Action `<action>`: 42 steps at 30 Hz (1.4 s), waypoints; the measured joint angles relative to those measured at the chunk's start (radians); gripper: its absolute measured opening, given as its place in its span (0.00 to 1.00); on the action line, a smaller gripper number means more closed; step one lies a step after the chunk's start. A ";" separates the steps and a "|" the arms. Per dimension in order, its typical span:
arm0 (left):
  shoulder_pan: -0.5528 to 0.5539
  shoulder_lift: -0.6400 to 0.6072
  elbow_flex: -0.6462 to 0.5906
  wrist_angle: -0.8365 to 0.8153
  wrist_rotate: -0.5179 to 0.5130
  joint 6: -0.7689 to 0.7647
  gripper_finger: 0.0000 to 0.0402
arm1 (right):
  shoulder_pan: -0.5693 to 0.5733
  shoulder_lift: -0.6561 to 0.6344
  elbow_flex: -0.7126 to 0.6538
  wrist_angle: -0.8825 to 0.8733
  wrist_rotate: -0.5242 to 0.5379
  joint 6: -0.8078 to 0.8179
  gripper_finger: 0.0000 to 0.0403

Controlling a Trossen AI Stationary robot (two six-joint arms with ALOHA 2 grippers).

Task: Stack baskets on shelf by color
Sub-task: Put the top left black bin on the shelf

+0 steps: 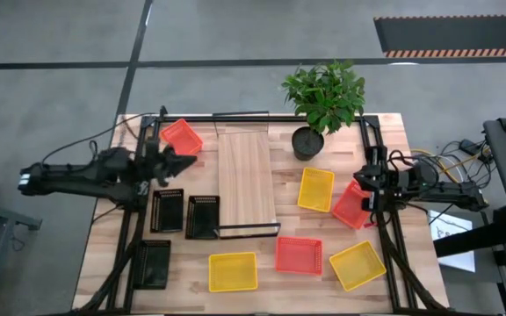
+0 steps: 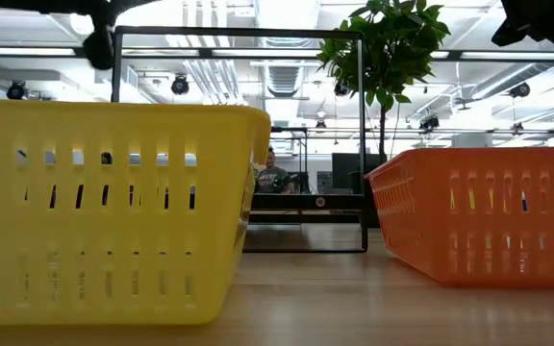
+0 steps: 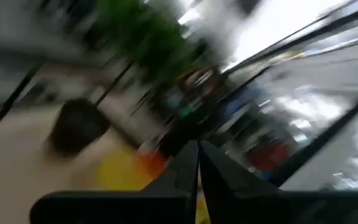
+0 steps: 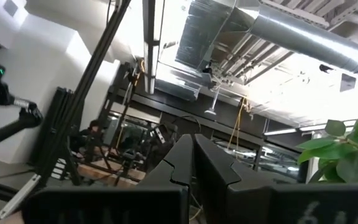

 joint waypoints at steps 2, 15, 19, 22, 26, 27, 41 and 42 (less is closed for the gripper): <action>-0.006 0.047 0.094 -0.208 -0.013 -0.106 0.00 | 0.000 0.000 0.000 0.000 0.002 -0.006 0.02; -0.186 0.470 0.482 -1.073 0.131 -0.684 0.00 | 0.000 0.000 0.000 -0.011 0.097 -0.048 0.02; -0.227 0.602 0.524 -1.228 0.171 -0.769 0.00 | 0.000 0.000 0.000 -0.023 0.098 -0.064 0.02; -0.229 0.665 0.514 -1.216 0.196 -0.771 0.00 | 0.000 0.001 0.000 -0.033 0.098 -0.071 0.02; -0.222 0.703 0.491 -1.221 0.226 -0.775 0.00 | 0.000 0.001 0.000 -0.030 0.098 -0.072 0.02; -0.222 0.706 0.484 -1.221 0.229 -0.780 0.00 | 0.000 0.001 0.000 -0.031 0.098 -0.072 0.02; -0.220 0.658 0.281 -1.098 0.224 -0.844 0.31 | 0.000 0.001 0.000 -0.031 0.099 -0.072 0.02; -0.220 0.658 0.271 -1.096 0.224 -0.850 0.34 | 0.000 0.001 0.000 -0.031 0.099 -0.072 0.02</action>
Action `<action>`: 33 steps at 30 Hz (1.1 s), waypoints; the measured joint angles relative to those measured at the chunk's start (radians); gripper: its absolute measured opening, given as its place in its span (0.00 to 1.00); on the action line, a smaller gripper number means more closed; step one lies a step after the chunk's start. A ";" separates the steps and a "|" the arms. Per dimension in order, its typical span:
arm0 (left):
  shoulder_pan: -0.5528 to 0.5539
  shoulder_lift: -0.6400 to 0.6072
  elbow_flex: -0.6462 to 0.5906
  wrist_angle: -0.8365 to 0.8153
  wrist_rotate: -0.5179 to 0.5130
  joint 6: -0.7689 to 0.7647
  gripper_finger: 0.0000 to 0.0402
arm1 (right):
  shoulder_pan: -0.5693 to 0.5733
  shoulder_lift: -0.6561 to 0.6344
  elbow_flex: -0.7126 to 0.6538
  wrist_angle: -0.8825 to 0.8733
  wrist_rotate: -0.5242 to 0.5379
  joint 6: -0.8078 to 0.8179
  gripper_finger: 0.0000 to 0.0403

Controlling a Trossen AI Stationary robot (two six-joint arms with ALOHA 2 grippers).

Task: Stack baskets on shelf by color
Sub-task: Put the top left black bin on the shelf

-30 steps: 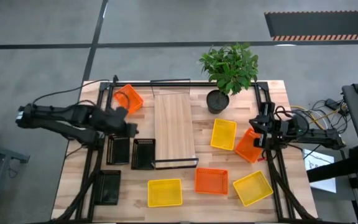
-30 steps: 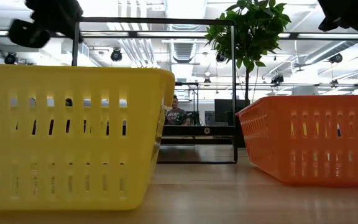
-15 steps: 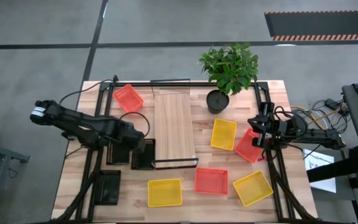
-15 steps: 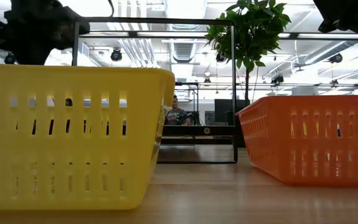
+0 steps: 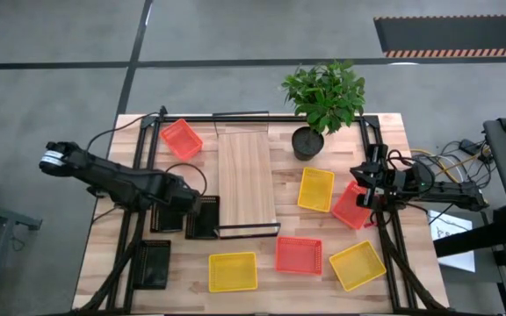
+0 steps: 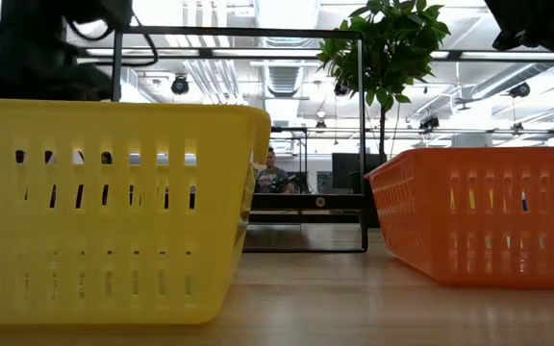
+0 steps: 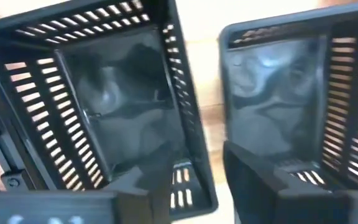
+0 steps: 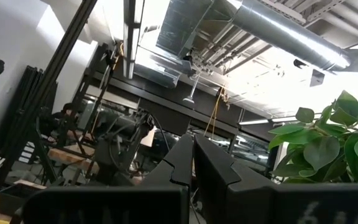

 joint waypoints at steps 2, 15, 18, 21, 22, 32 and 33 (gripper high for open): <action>0.000 0.001 -0.014 0.000 -0.001 -0.002 0.38 | 0.000 0.000 0.000 0.000 0.000 0.000 0.02; 0.000 0.002 -0.023 0.006 -0.060 -0.003 0.41 | 0.000 0.000 0.000 0.000 0.000 -0.002 0.02; 0.000 0.003 -0.023 0.006 -0.080 -0.003 0.41 | 0.000 0.000 0.000 0.000 0.000 -0.005 0.02; 0.000 0.005 -0.024 0.006 -0.087 -0.003 0.41 | 0.000 0.000 0.000 0.000 0.000 -0.007 0.02; 0.000 0.010 -0.024 0.005 -0.088 -0.003 0.41 | 0.000 0.000 0.000 0.000 0.000 -0.007 0.02; 0.000 0.076 -0.024 0.005 -0.088 0.002 0.41 | 0.000 0.000 0.000 -0.001 0.000 -0.007 0.02; 0.000 0.082 -0.024 0.005 -0.087 0.006 0.41 | 0.000 0.000 0.000 -0.001 0.000 -0.007 0.02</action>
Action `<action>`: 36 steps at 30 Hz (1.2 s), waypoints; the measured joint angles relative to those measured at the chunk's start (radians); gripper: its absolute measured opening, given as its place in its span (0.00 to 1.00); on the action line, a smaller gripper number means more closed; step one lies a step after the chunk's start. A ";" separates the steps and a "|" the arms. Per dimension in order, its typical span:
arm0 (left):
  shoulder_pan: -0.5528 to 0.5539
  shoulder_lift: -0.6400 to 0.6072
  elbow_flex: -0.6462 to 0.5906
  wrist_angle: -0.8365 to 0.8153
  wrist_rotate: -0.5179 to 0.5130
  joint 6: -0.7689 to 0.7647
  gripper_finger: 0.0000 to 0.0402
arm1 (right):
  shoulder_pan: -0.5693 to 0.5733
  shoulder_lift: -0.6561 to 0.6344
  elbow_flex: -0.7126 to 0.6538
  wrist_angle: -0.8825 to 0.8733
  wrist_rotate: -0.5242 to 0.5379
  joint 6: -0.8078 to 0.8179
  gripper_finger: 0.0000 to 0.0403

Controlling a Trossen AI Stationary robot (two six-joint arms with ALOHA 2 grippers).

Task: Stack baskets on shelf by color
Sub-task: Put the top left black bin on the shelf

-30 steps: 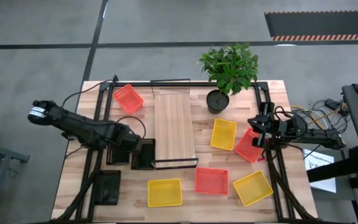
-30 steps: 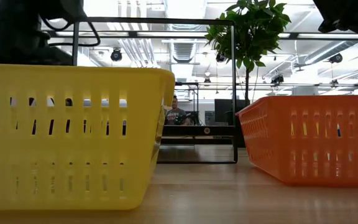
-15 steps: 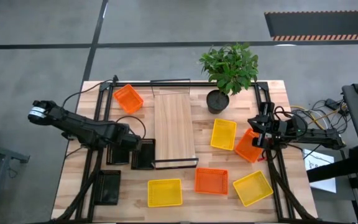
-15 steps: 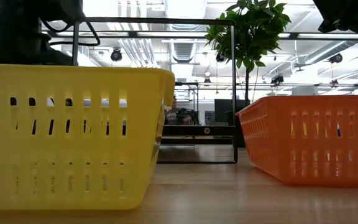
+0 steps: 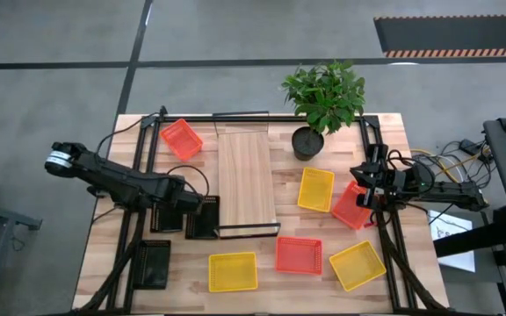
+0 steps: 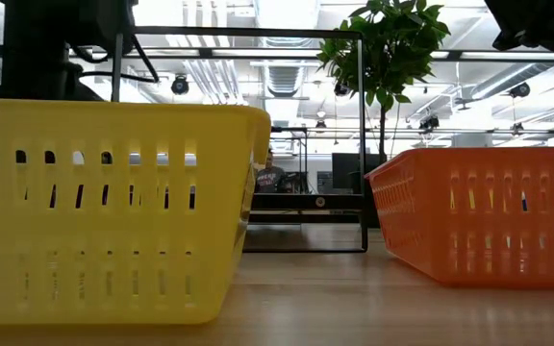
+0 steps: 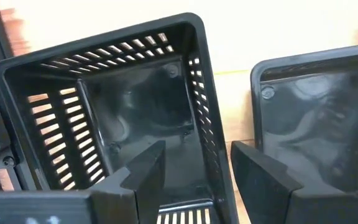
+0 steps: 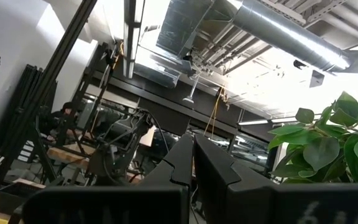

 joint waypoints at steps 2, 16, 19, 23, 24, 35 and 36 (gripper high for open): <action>0.000 0.011 0.000 0.000 0.002 0.001 0.41 | 0.000 0.000 0.000 0.000 0.000 0.000 0.02; 0.000 0.042 0.000 0.000 0.007 0.019 0.21 | 0.000 0.000 0.000 0.000 0.000 -0.002 0.02; 0.000 0.041 0.000 0.000 0.007 0.019 0.12 | 0.000 0.000 0.000 0.000 0.000 -0.002 0.02; 0.000 0.041 0.000 0.000 0.008 0.019 0.02 | 0.000 0.000 0.000 0.000 0.000 -0.003 0.02; 0.000 0.041 0.000 -0.001 0.007 0.019 0.01 | 0.000 0.000 0.000 0.000 0.000 -0.003 0.02; 0.000 0.039 0.062 -0.049 -0.010 0.054 0.00 | 0.000 0.000 0.000 0.000 0.000 -0.003 0.02; 0.000 0.039 0.080 -0.074 -0.011 0.056 0.00 | 0.000 0.000 0.000 0.000 0.000 -0.003 0.02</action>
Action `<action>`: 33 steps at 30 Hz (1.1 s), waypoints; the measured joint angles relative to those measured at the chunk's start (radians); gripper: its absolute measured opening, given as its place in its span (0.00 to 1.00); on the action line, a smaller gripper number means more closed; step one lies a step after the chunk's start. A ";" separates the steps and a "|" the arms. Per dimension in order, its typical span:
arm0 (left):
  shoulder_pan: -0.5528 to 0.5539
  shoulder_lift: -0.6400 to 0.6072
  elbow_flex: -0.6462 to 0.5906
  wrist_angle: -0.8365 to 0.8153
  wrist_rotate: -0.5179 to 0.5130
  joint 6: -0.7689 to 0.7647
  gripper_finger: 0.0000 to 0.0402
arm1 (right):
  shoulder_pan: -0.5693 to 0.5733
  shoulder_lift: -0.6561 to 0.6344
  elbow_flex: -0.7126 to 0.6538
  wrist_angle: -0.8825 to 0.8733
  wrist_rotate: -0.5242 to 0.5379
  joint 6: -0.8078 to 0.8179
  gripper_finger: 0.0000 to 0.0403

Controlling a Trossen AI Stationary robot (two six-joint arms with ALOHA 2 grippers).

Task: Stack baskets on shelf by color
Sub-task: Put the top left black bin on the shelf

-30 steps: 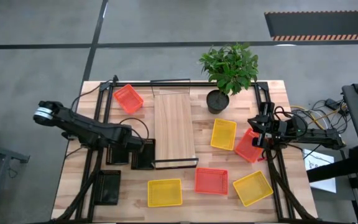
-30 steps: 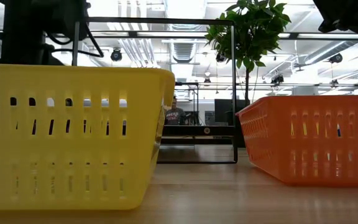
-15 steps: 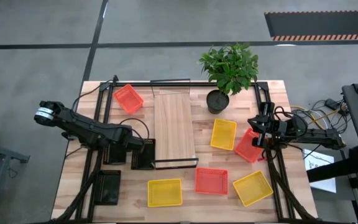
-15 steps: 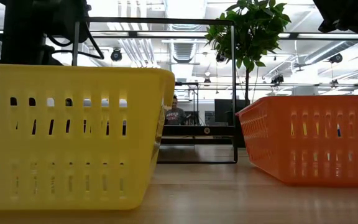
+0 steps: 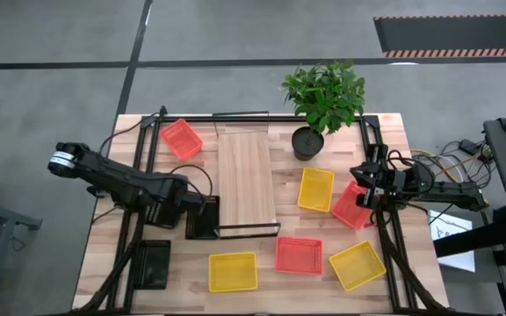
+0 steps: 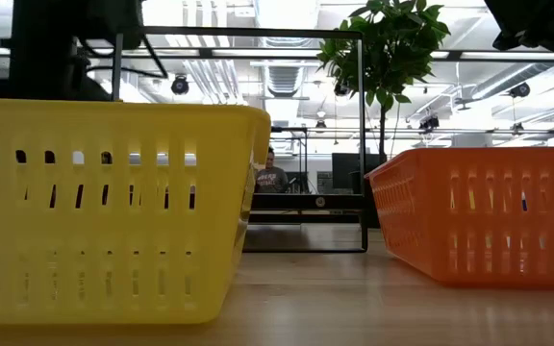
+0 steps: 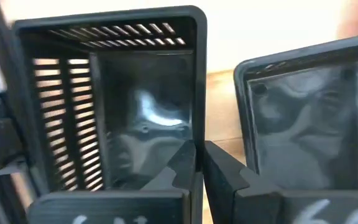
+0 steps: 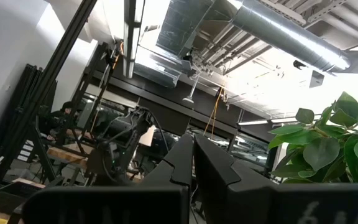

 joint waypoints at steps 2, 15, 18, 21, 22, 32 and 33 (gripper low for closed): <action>-0.001 0.000 0.043 -0.056 -0.002 0.028 0.00 | 0.000 0.000 0.000 0.000 0.000 0.000 0.02; 0.007 0.052 0.420 -0.242 -0.312 0.391 0.00 | 0.000 0.000 0.000 0.000 0.000 0.000 0.02; 0.027 0.119 0.520 -0.241 -0.368 0.544 0.00 | 0.000 0.000 0.000 0.001 0.000 0.001 0.02; 0.059 0.209 0.622 -0.241 -0.375 0.735 0.00 | 0.000 0.000 0.000 0.001 0.000 0.002 0.02; 0.071 0.240 0.654 -0.240 -0.375 0.808 0.00 | 0.000 0.000 0.000 0.001 0.000 0.002 0.02; 0.220 0.446 0.878 -0.224 -0.343 1.443 0.00 | 0.000 0.000 0.000 -0.001 0.000 0.003 0.02; 0.241 0.449 0.880 -0.206 -0.323 1.489 0.00 | 0.000 0.000 0.000 -0.001 0.000 0.003 0.02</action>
